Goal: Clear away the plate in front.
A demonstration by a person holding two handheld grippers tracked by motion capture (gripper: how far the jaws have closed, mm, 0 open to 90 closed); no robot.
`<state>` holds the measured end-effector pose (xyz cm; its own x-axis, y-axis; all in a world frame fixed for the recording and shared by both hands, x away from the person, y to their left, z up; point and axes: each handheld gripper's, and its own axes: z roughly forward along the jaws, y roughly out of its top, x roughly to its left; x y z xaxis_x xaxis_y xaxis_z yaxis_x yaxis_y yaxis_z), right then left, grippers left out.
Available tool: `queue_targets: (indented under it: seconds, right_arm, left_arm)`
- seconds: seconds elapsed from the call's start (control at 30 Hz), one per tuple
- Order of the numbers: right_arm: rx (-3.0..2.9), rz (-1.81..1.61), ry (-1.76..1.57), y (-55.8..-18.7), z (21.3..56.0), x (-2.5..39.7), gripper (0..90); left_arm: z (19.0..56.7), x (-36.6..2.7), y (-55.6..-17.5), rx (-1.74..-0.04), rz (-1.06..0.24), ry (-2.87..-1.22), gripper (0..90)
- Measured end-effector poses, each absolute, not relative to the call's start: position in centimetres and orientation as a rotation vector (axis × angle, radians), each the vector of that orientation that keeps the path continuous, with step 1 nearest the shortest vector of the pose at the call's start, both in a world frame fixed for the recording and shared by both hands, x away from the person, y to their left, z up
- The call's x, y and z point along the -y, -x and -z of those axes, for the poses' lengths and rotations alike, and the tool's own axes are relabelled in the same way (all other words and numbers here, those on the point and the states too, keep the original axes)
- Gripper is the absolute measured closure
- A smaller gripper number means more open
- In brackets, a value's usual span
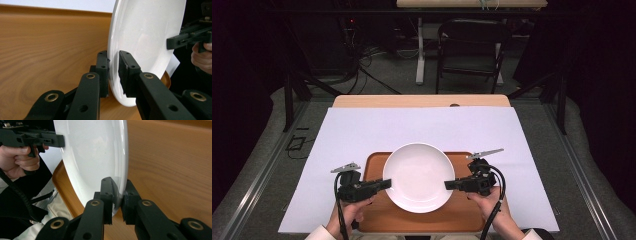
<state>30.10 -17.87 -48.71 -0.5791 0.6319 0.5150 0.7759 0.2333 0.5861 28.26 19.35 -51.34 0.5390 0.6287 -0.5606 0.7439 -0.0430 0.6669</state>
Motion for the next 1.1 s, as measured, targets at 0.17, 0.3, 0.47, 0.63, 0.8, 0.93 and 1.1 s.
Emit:
queue_targets:
  seconds: [0.17,0.3,0.47,0.63,0.8,0.93,1.1]
  right_arm:
    - [2.324,1.235,1.349,-30.0,49.1,18.0,81.9]
    - [2.325,1.189,1.35,-29.9,49.6,17.8,81.7]
    - [2.333,1.115,1.358,-30.2,50.5,17.5,80.9]
    - [2.359,1.074,1.363,-30.4,51.0,17.2,80.4]
    - [2.356,1.044,1.372,-30.8,51.5,17.1,78.0]
    - [2.374,1.02,1.376,-30.8,51.7,16.8,76.1]
    - [2.445,0.979,1.358,-30.8,51.8,16.2,71.9]
  left_arm:
    - [51.7,-19.2,-27.9,-1.166,0.156,-1.77,78.2]
    - [52.3,-19.0,-27.8,-1.207,0.181,-1.796,78.2]
    - [52.7,-18.9,-27.8,-1.228,0.18,-1.829,78.2]
    - [53.4,-18.6,-28.1,-1.262,0.187,-1.883,77.5]
    - [53.5,-18.2,-28.2,-1.254,0.17,-1.938,74.7]
    - [53.6,-18.0,-28.1,-1.255,0.137,-1.951,73.2]
    - [53.7,-17.7,-28.1,-1.257,0.09,-1.987,70.2]
